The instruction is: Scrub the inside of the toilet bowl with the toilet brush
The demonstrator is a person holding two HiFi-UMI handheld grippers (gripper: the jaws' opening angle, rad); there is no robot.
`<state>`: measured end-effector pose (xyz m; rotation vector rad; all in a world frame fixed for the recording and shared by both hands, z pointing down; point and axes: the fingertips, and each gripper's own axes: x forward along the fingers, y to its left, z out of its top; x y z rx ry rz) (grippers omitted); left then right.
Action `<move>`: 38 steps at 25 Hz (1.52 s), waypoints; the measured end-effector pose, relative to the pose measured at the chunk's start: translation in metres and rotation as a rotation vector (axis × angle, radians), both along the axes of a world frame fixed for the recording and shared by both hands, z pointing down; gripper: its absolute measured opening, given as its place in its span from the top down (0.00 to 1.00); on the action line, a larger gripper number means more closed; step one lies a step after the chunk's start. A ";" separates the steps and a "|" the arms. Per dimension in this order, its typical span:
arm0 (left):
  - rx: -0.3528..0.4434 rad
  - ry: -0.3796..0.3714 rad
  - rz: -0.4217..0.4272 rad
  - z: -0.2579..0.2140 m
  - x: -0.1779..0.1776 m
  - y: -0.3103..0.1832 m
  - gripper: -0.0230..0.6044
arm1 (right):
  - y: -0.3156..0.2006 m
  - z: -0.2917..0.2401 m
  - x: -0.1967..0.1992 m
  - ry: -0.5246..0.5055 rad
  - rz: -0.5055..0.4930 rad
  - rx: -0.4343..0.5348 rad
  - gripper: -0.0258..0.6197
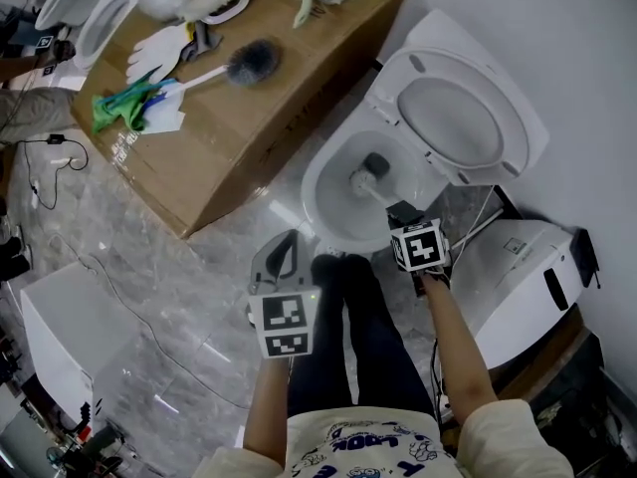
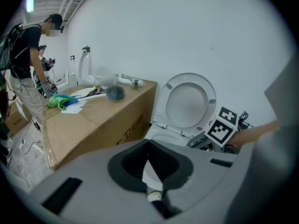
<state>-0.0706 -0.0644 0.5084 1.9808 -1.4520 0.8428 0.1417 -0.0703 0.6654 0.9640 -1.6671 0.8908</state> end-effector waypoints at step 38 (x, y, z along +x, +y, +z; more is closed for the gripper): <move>0.386 0.047 0.037 -0.232 0.039 -0.024 0.96 | 0.022 -0.321 0.030 -0.025 0.204 0.482 0.70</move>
